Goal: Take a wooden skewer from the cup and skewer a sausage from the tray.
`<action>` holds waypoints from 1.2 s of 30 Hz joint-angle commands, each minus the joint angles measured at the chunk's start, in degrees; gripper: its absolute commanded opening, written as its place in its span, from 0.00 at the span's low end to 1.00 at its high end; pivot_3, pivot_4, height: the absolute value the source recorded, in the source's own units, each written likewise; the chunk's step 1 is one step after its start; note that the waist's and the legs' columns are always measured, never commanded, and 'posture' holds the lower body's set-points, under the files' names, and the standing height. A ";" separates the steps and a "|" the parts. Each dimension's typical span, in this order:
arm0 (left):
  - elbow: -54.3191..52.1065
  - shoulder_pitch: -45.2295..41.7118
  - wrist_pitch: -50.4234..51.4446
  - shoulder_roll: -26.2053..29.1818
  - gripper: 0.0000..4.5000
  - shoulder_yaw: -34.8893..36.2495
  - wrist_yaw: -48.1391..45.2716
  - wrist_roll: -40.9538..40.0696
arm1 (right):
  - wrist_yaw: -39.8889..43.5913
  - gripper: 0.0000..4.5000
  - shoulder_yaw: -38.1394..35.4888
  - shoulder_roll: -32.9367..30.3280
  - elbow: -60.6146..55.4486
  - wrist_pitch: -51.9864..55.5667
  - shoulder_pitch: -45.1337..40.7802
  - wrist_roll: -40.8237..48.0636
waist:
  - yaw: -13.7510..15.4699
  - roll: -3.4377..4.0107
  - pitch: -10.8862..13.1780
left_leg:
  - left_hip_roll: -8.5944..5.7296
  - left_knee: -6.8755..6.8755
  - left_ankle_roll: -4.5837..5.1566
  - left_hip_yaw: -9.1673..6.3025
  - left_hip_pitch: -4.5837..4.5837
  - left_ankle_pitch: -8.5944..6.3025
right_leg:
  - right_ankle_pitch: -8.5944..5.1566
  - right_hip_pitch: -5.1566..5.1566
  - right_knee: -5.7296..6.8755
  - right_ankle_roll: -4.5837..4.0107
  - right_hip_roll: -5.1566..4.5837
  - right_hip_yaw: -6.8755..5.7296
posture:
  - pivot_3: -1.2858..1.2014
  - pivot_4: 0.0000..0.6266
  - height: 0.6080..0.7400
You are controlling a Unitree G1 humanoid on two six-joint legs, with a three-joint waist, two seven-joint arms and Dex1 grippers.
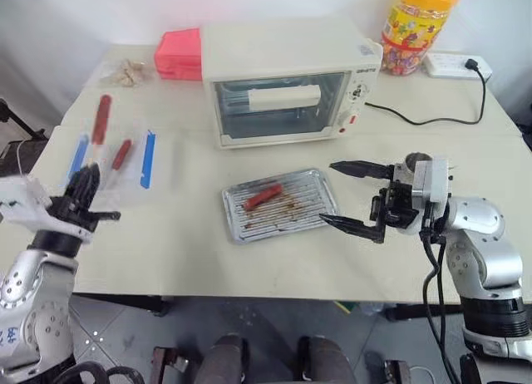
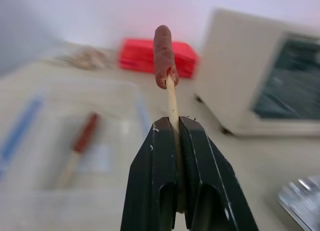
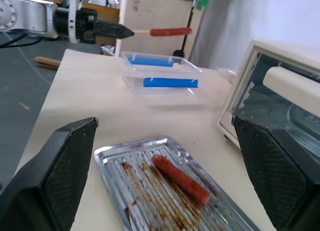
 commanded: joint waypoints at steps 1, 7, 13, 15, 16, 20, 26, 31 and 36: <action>5.98 -5.73 1.08 2.66 0.00 -1.78 5.01 4.62 | -0.99 0.99 0.26 0.19 -2.69 -1.31 0.42 0.81 | -0.10 -0.02 -0.01 | 0.01 0.00 0.00 0.00 0.01 0.00 | 0.00 0.00 0.00 0.00 0.04 -0.03 | 0.52 0.24 1.00; 10.48 -8.92 4.44 4.69 0.00 -3.54 7.72 7.83 | -0.30 0.99 0.16 -1.41 -1.54 -2.64 -0.45 0.13 | -0.62 -0.04 -0.02 | 0.02 -0.10 0.00 0.12 -0.02 0.00 | 0.00 -0.18 0.04 0.00 0.07 0.06 | 0.52 0.24 1.00; 11.65 -8.64 8.12 4.48 0.00 -4.61 7.28 7.98 | -1.67 0.99 0.06 -1.56 -1.79 -3.11 -0.58 0.05 | -0.83 -0.05 -0.02 | 0.06 -0.11 -0.01 0.14 -0.04 0.01 | 0.00 -0.22 0.04 0.00 0.07 0.06 | 0.52 0.24 1.00; 12.96 -9.23 7.95 5.17 0.00 -4.75 5.64 7.77 | -2.01 0.99 0.33 -1.51 -2.20 -3.09 -0.39 0.04 | -0.74 -0.06 -0.03 | 0.06 -0.10 -0.01 0.15 -0.04 0.01 | 0.00 -0.22 0.05 0.00 0.06 0.07 | 0.52 0.24 1.00; 13.71 -9.50 7.94 5.71 0.00 -4.99 4.54 7.67 | -2.13 0.99 0.46 -1.49 -2.40 -3.09 -0.26 0.07 | -0.68 -0.07 -0.03 | 0.06 -0.09 -0.01 0.14 -0.04 0.01 | 0.00 -0.22 0.04 0.00 0.06 0.07 | 0.52 0.24 1.00; 17.57 -11.04 6.01 7.47 0.25 -5.81 1.95 9.13 | -1.79 1.00 1.58 -1.40 -2.75 -3.55 0.18 -0.18 | -0.47 -0.07 -0.04 | 0.05 -0.09 -0.01 0.15 -0.04 0.01 | 0.00 -0.22 0.04 0.00 0.06 0.07 | 0.52 0.24 1.00; 16.29 -9.80 3.69 7.74 0.64 -5.39 -0.07 10.19 | -1.45 1.00 2.42 -1.96 -3.00 -3.67 0.32 -0.06 | -0.48 -0.07 -0.04 | 0.05 -0.09 -0.01 0.18 -0.04 0.01 | 0.00 -0.23 0.04 0.00 0.06 0.08 | 0.52 0.24 1.00; 6.72 -3.54 -0.53 7.48 0.99 -3.37 -9.77 4.53 | -0.43 1.00 1.29 -3.45 -2.46 -3.66 0.80 0.33 | -0.53 -0.08 -0.04 | 0.07 -0.10 -0.01 0.17 -0.06 0.00 | 0.00 -0.24 0.02 0.00 0.03 0.08 | 0.52 0.24 1.00; 0.07 5.28 -5.72 14.74 0.99 -4.18 -31.28 -0.47 | 1.85 1.00 -0.33 -6.70 -0.27 -3.25 1.72 1.02 | -0.68 -0.07 -0.04 | 0.10 -0.12 -0.01 0.20 -0.05 0.00 | 0.00 -0.22 -0.03 0.00 -0.02 0.09 | 0.52 0.24 1.00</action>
